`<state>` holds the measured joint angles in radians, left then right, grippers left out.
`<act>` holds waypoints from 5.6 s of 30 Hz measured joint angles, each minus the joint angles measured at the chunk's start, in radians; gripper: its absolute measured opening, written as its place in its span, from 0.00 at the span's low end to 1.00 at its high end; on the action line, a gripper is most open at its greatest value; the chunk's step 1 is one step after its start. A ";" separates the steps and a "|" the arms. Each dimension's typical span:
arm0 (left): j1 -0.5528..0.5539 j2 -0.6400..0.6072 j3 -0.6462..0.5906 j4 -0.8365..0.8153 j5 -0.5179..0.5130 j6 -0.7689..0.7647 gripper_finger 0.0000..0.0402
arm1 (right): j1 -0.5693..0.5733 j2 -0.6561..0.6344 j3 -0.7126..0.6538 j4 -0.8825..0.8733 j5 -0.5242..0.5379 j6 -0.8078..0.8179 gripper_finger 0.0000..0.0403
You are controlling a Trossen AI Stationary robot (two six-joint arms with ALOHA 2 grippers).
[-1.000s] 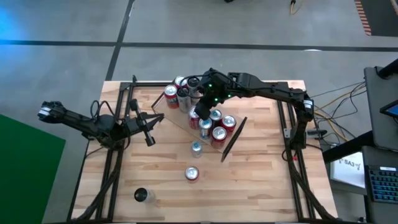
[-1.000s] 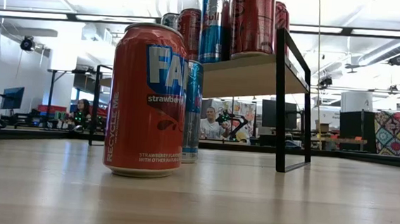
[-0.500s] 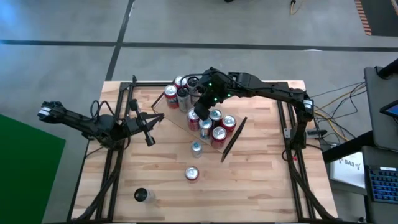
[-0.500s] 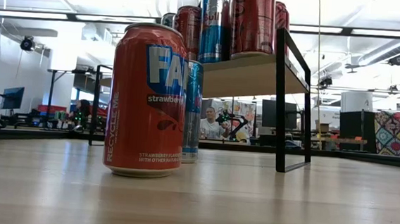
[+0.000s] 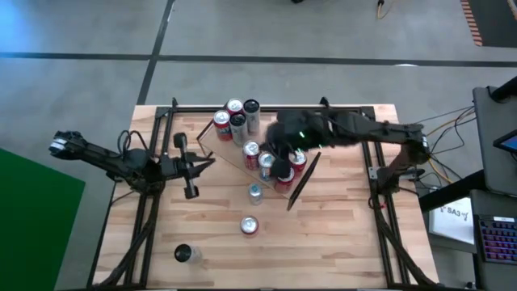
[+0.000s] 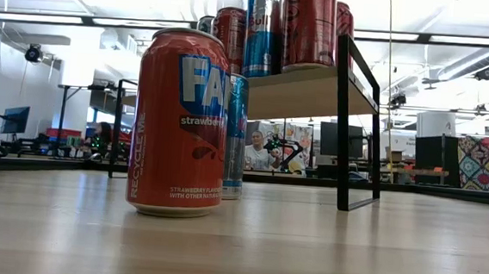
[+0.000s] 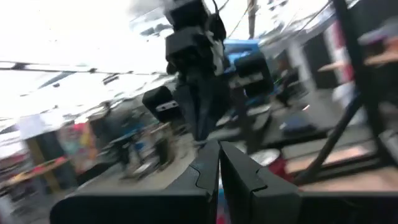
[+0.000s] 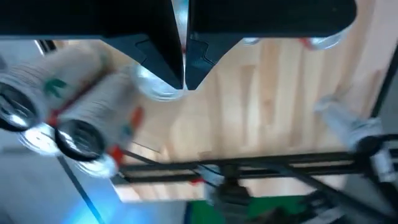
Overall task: Place canned beverage on shelf
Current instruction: Put the red soda can on the shelf, align with the other red soda cans
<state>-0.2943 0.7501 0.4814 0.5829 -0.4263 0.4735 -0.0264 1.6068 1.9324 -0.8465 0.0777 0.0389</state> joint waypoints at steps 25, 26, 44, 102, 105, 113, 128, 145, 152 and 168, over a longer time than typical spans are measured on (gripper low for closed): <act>-0.140 0.488 0.602 -0.599 0.120 -0.538 0.00 | 0.409 -0.406 -0.650 0.306 0.213 0.014 0.02; -0.149 0.511 0.633 -0.648 0.119 -0.558 0.00 | 0.413 -0.405 -0.654 0.306 0.212 0.014 0.02; -0.316 0.849 1.038 -1.320 0.043 -0.947 0.06 | 0.573 -0.395 -0.663 0.213 0.200 0.127 0.02; -0.281 1.080 0.828 -1.199 -0.151 -1.012 0.72 | 0.814 -0.393 -0.811 0.353 0.239 0.343 0.02; -0.293 1.055 0.871 -1.292 -0.120 -0.967 0.72 | 0.814 -0.393 -0.811 0.358 0.239 0.334 0.02; -0.296 0.908 0.981 -1.639 -0.110 -0.916 0.72 | 0.814 -0.393 -0.811 0.362 0.264 0.297 0.02; -0.052 0.586 0.948 -1.712 -0.166 -0.625 0.72 | 0.748 -0.393 -0.802 0.418 0.291 0.223 0.02; 0.341 0.491 0.876 -1.539 0.133 -0.220 0.72 | 0.700 -0.395 -0.666 0.389 0.290 0.140 0.02; 0.434 0.491 0.870 -1.515 0.203 -0.186 0.74 | 0.691 -0.396 -0.635 0.374 0.290 0.125 0.02; 0.444 0.488 0.746 -1.385 0.261 -0.227 0.74 | 0.691 -0.396 -0.635 0.375 0.291 0.135 0.02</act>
<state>0.1500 1.2376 1.2273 -0.8022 -0.1658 0.2462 0.6647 1.2110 1.2976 -0.4713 0.3683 0.1741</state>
